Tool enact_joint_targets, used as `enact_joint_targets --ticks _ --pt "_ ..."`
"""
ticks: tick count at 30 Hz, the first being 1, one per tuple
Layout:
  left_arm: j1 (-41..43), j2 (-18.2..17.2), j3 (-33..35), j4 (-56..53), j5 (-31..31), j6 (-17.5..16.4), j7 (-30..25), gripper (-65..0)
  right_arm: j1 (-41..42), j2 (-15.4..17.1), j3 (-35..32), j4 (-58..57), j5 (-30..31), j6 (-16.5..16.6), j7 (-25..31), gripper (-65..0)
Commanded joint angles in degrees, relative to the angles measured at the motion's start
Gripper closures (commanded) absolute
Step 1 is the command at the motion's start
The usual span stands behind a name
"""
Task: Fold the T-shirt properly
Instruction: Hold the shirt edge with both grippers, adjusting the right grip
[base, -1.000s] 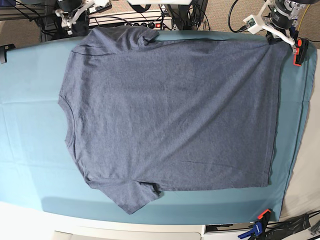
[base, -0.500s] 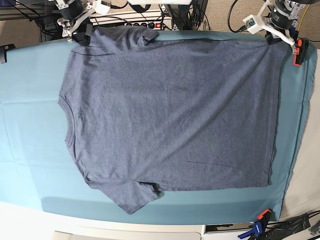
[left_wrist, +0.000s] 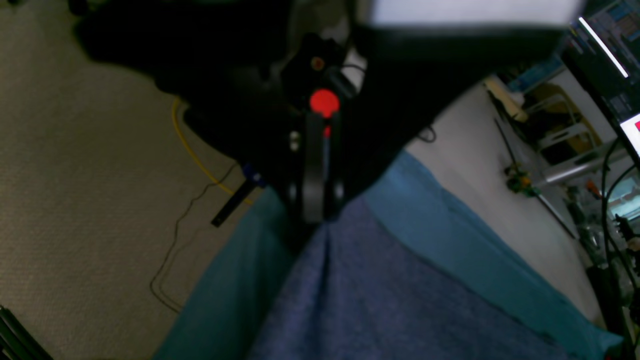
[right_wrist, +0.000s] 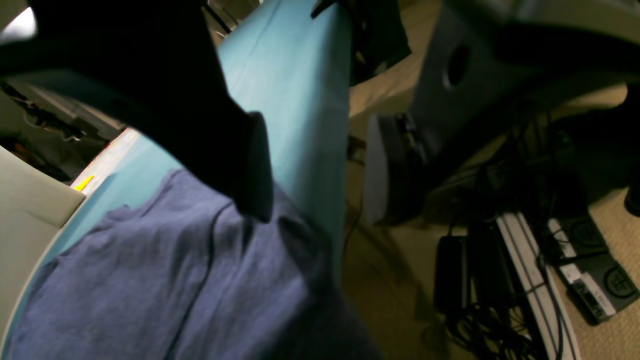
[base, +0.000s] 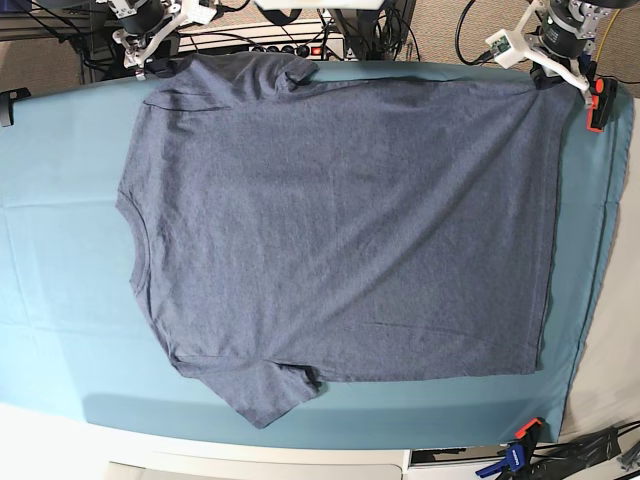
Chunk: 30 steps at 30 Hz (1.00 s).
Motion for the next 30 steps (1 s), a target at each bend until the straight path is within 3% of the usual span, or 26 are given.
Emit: enact_joint_targets --ticks 1,14,30 --pt "0.3 -0.7 -0.4 0.9 0.5 0.7 -0.2 0.0 0.3 0.6 0.1 0.7 -0.7 -1.7 0.2 -30.7" --pt "-0.6 -0.6 -0.4 0.9 0.5 0.7 -0.2 0.0 6.7 -1.6 -10.5 0.7 -1.7 -2.1 -1.1 -30.7" --pt "-0.6 -0.6 -0.4 0.9 0.5 0.7 -0.2 0.0 9.7 -1.6 -11.0 -4.2 -2.6 -2.2 -1.9 -30.7"
